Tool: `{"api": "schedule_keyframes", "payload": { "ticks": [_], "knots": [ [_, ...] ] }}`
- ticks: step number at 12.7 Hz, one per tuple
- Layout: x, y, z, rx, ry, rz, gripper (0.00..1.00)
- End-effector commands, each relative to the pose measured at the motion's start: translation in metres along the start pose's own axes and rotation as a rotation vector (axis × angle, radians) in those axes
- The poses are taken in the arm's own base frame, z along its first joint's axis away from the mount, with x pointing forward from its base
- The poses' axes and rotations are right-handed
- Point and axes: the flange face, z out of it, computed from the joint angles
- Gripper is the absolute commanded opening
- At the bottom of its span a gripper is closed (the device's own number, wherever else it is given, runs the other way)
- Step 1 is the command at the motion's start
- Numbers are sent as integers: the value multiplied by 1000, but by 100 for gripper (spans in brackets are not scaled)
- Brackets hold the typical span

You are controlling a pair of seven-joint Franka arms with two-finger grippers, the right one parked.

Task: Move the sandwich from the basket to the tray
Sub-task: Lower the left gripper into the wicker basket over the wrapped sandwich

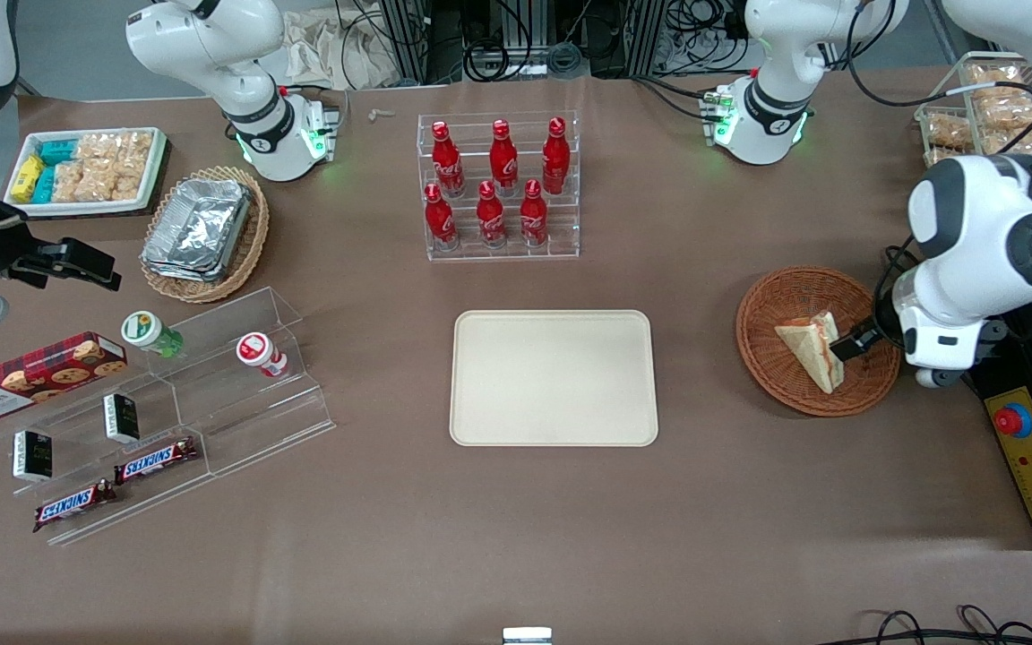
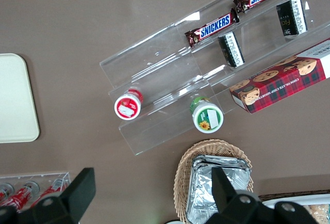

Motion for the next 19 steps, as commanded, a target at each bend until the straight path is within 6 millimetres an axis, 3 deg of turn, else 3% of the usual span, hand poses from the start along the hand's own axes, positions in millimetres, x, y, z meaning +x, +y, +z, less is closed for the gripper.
{"api": "schedule_keyframes", "payload": {
  "ticks": [1,10,19],
  "knots": [
    [-17,-17,18,17,20,-22,100],
    [-19,-24,52,5,27,-33,100],
    [-20,-18,84,-2,26,-34,100]
  ]
}}
